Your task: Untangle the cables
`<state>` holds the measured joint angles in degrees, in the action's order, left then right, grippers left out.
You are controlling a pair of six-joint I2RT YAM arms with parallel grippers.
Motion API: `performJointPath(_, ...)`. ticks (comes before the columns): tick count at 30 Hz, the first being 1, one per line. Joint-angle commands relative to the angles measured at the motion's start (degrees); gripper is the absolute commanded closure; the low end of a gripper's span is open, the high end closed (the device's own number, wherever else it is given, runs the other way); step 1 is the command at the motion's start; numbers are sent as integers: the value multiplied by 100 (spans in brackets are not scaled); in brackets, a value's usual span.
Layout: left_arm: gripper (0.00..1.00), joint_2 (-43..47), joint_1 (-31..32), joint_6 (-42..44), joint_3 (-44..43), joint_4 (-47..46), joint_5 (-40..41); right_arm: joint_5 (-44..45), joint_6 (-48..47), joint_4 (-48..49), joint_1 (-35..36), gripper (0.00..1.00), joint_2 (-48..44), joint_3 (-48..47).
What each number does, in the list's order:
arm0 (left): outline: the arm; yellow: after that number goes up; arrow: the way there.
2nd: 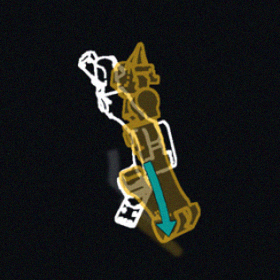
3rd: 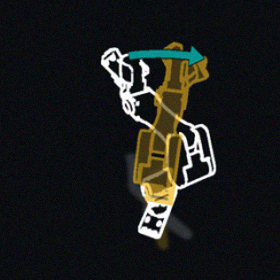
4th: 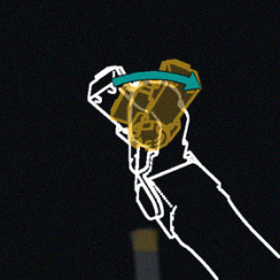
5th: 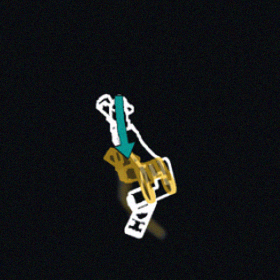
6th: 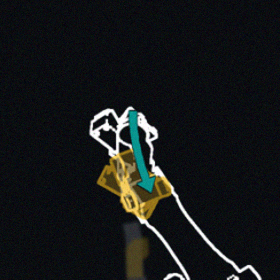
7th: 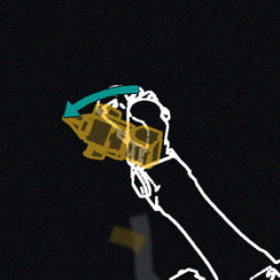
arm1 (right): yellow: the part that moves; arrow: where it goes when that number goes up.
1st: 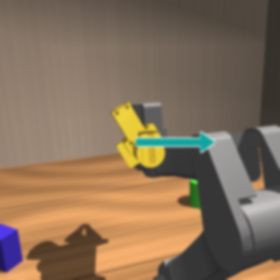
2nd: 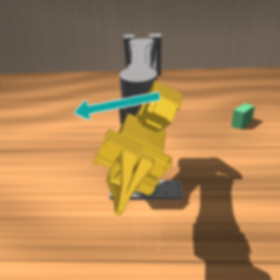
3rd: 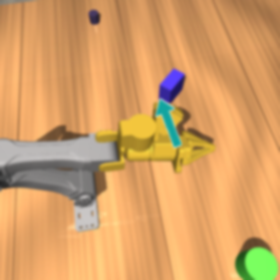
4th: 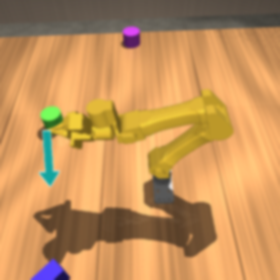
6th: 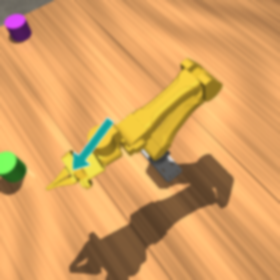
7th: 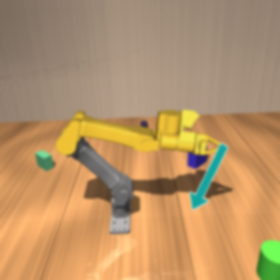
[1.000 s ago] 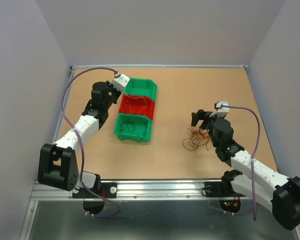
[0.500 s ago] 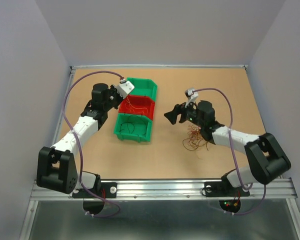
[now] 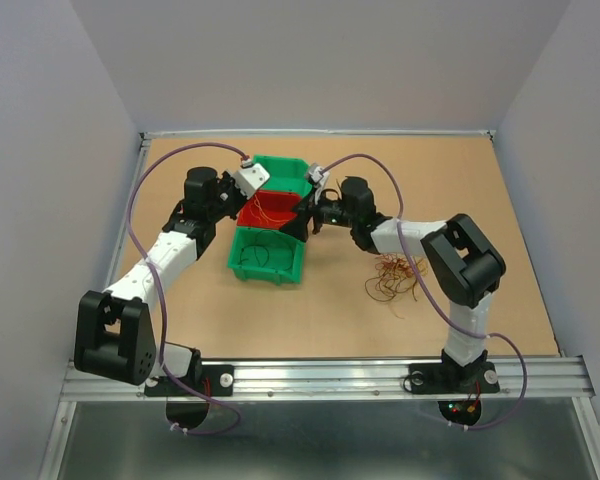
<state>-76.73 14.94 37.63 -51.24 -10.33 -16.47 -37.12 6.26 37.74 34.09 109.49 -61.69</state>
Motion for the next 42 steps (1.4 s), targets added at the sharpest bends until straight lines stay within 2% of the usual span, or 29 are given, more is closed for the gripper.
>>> performJointPath(1, 100, 114, -9, -27, -114, -171, -76, -138, -362, -46, 212, 23, 300, -747)
performJointPath(3, 100, 132, -9, -45, -88, -206, -84, -32, -354, -126, 221, 29, 414, -958)
performJointPath(4, 100, 132, -9, -71, -79, -224, -102, -6, -284, -135, 247, 41, 519, -1011)
performJointPath(6, 100, 132, -9, -89, -70, -250, -120, 47, -187, -144, 239, 55, 617, -1187)
performJointPath(7, 100, 123, -9, -106, -61, -259, -154, 65, -152, -170, 239, 71, 661, -1222)
performJointPath(9, 100, 97, -9, -106, -61, -268, -181, 387, 102, -170, 239, 93, 758, -1327)
performJointPath(10, 100, 79, -9, -106, -52, -277, -260, 521, 199, -170, 239, 99, 775, -1363)
performJointPath(14, 100, 27, 0, -150, 70, -531, -558, 1161, 848, -617, 248, 100, 1047, -1775)
performJointPath(15, 100, -8, -8, -194, 105, -601, -690, 1242, 903, -1045, 239, 100, 1135, -2124)
performJointPath(22, 100, -938, -9, -651, -280, -751, -1314, 1567, 921, -2015, 239, 100, 1882, -3101)
performJointPath(27, 100, -1642, -8, -1011, -675, -576, -1491, 1551, 737, -2200, 213, 99, 2208, -3209)
performJointPath(33, 100, -2162, -9, -1064, -852, -374, -1254, 1524, 412, -2498, 221, 99, 2322, -3077)
performJointPath(35, 100, -2293, -8, -1064, -1001, -251, -1218, 1506, 236, -2508, 213, 91, 2217, -2963)
performJointPath(38, 100, -2381, 0, -1021, -1133, -49, -1122, 1498, 156, -2333, 230, 86, 1901, -2656)
performJointPath(39, 100, -2408, -8, -1003, -1151, -22, -1069, 1428, 191, -1984, 221, 85, 1674, -2533)
performJointPath(42, 100, -2470, 44, -950, -1178, 31, -806, 1340, 261, -1246, 230, 70, 1182, -1953)
